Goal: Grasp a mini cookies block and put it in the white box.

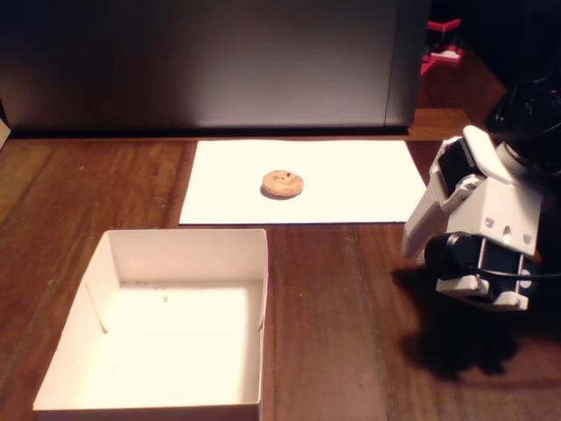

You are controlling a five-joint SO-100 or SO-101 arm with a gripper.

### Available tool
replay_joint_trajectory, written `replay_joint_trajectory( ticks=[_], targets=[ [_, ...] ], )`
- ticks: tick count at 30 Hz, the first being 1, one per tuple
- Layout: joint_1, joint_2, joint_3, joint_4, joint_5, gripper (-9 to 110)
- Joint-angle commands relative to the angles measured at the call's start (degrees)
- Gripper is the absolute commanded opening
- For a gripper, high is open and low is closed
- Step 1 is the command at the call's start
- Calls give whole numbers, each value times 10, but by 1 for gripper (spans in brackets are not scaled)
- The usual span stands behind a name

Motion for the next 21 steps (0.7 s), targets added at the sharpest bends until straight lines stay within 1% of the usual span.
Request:
replay_joint_trajectory(
  ticks=[1,2,4,5,8,11,17,21],
  targets=[
    [-28,40,-7,8,-3,4],
    [-28,40,-7,7,-6,4],
    [-28,40,-4,-3,-69,4],
    [-28,40,-2,-7,-83,4],
    [-28,40,4,-31,-85,4],
    [-4,40,10,-74,-75,5],
    [42,40,-4,-206,-92,4],
    [66,40,-22,-294,-74,4]
  ],
)
